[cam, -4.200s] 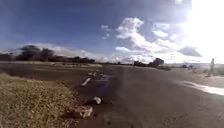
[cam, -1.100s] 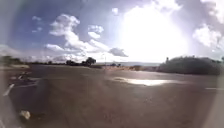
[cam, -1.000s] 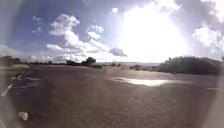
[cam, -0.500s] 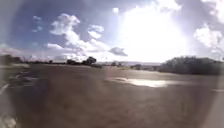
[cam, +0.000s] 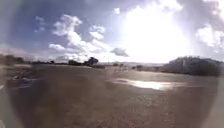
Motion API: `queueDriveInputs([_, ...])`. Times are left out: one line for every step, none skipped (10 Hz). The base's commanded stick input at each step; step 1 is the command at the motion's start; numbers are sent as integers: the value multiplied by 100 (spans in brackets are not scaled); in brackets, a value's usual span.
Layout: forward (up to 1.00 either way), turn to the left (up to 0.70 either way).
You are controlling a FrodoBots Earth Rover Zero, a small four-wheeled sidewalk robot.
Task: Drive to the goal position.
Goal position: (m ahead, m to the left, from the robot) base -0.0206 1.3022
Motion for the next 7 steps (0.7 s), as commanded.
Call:
queueDriveInputs([50, 50])
queueDriveInputs([50, 50])
queueDriveInputs([50, 50])
queueDriveInputs([50, 50])
queueDriveInputs([50, 50])
queueDriveInputs([50, 50])
queueDriveInputs([50, 50])
